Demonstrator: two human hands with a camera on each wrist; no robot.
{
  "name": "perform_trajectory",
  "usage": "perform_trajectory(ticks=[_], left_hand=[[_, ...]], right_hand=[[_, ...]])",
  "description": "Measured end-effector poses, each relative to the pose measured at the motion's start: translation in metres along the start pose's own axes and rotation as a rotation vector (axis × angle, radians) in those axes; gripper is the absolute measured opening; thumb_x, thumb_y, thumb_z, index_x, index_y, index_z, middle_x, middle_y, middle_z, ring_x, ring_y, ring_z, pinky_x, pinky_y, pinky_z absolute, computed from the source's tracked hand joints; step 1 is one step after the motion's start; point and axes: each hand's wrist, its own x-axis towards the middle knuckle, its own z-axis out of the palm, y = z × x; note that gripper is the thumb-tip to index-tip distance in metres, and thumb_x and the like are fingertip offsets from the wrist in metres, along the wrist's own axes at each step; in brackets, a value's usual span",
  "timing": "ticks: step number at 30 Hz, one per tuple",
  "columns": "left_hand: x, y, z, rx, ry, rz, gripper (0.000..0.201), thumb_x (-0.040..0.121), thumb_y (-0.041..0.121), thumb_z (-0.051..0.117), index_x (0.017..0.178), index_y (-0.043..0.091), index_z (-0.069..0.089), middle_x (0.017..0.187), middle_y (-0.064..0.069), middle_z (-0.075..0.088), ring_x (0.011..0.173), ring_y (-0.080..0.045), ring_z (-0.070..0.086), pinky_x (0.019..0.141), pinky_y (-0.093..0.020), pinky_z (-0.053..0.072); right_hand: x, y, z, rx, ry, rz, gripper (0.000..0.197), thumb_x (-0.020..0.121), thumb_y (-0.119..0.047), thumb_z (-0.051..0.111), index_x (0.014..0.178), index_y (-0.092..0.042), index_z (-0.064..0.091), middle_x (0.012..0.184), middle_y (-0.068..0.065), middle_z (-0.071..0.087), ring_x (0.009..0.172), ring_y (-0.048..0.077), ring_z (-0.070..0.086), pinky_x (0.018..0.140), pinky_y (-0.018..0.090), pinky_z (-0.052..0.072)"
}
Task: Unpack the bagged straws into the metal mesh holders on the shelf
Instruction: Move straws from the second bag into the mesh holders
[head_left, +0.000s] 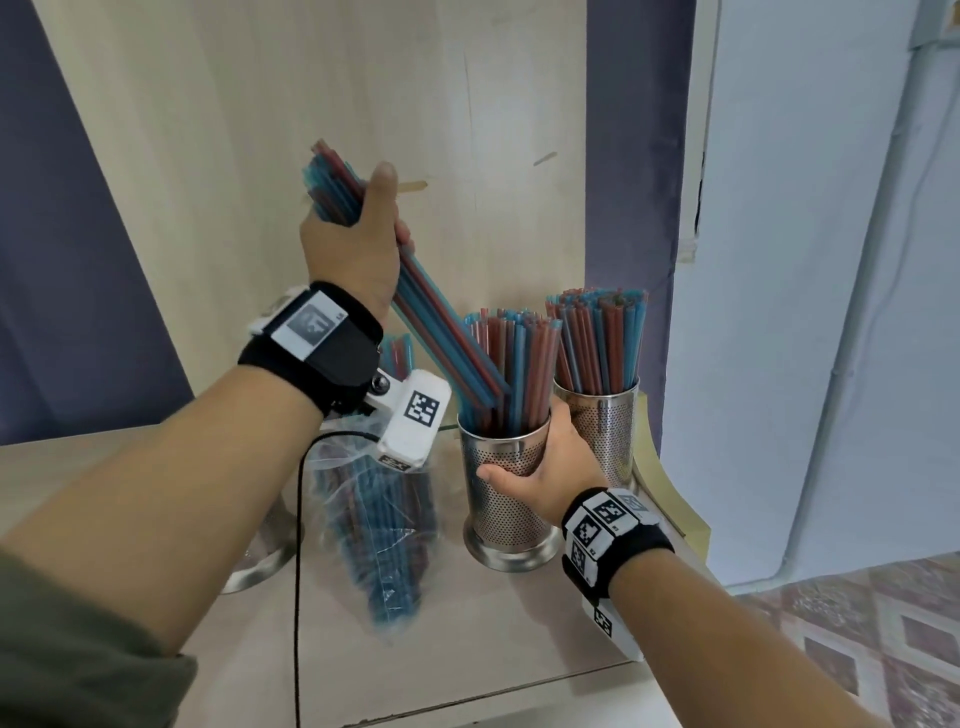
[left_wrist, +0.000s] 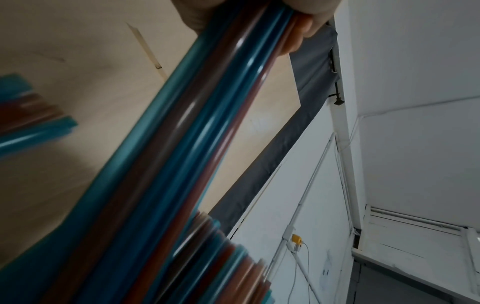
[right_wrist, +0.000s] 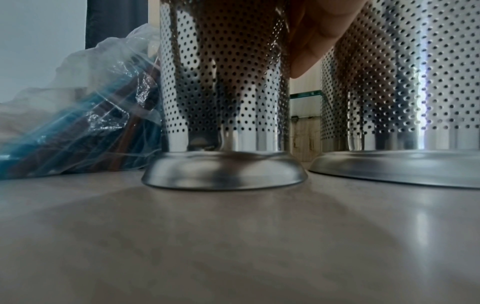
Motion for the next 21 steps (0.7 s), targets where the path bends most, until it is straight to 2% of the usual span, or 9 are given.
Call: perform_trajectory(ticks=[3, 6, 10, 13, 15, 17, 21], left_hand=[[-0.013, -0.006, 0.004, 0.016, -0.042, 0.072, 0.027, 0.091, 0.024, 0.066, 0.072, 0.013, 0.051, 0.045, 0.007, 0.053, 0.043, -0.012, 0.049, 0.054, -0.028, 0.047], [-0.032, -0.015, 0.006, 0.095, -0.18, 0.13, 0.023, 0.092, 0.021, 0.065, 0.079, 0.005, 0.054, 0.048, 0.005, 0.055, 0.045, -0.011, 0.052, 0.054, -0.024, 0.048], [-0.035, -0.031, 0.006, 0.127, -0.303, 0.07, 0.029, 0.094, 0.018, 0.062, 0.069, 0.01, 0.05, 0.046, 0.005, 0.053, 0.045, -0.015, 0.05, 0.059, -0.028, 0.047], [-0.029, -0.041, 0.004, 0.112, -0.242, 0.006, 0.033, 0.092, 0.021, 0.063, 0.063, 0.012, 0.052, 0.046, 0.005, 0.053, 0.044, -0.015, 0.05, 0.059, -0.03, 0.047], [-0.031, -0.046, 0.004, 0.154, -0.191, 0.031, 0.027, 0.093, 0.022, 0.063, 0.073, 0.005, 0.055, 0.048, 0.006, 0.055, 0.046, -0.01, 0.053, 0.056, -0.024, 0.048], [-0.035, -0.051, 0.005, 0.193, -0.174, 0.085, 0.024, 0.093, 0.023, 0.064, 0.081, 0.004, 0.057, 0.05, 0.007, 0.058, 0.048, -0.007, 0.057, 0.057, -0.02, 0.048], [-0.04, -0.055, 0.01, 0.273, -0.201, 0.103, 0.023, 0.092, 0.025, 0.065, 0.076, 0.01, 0.058, 0.057, 0.008, 0.061, 0.052, -0.001, 0.059, 0.059, -0.015, 0.047]], right_hand=[[0.0, 0.001, 0.0, 0.003, 0.008, 0.001, 0.106, 0.056, -0.063, 0.083, 0.138, -0.026, 0.028, 0.133, -0.008, 0.054, 0.122, 0.012, 0.054, 0.104, 0.031, 0.046], [0.0, 0.001, 0.0, 0.005, 0.007, -0.001, 0.106, 0.055, -0.064, 0.082, 0.138, -0.026, 0.028, 0.132, -0.008, 0.054, 0.121, 0.012, 0.055, 0.103, 0.03, 0.046], [0.001, 0.001, 0.0, -0.013, 0.001, 0.003, 0.108, 0.052, -0.067, 0.08, 0.137, -0.028, 0.026, 0.133, -0.007, 0.054, 0.121, 0.012, 0.055, 0.104, 0.034, 0.047], [0.0, 0.0, 0.0, 0.0, -0.004, -0.001, 0.107, 0.054, -0.063, 0.082, 0.138, -0.027, 0.026, 0.133, -0.008, 0.054, 0.121, 0.012, 0.054, 0.104, 0.03, 0.045], [0.0, 0.0, 0.0, 0.003, -0.004, -0.006, 0.106, 0.057, -0.058, 0.084, 0.139, -0.026, 0.026, 0.133, -0.008, 0.054, 0.121, 0.011, 0.054, 0.102, 0.025, 0.043], [0.0, -0.002, -0.001, 0.007, 0.001, -0.008, 0.105, 0.058, -0.056, 0.085, 0.139, -0.025, 0.027, 0.133, -0.008, 0.054, 0.121, 0.01, 0.054, 0.101, 0.022, 0.042], [0.0, -0.003, -0.001, -0.009, -0.001, 0.0, 0.104, 0.058, -0.056, 0.085, 0.138, -0.024, 0.027, 0.133, -0.007, 0.053, 0.12, 0.011, 0.053, 0.102, 0.024, 0.043]])
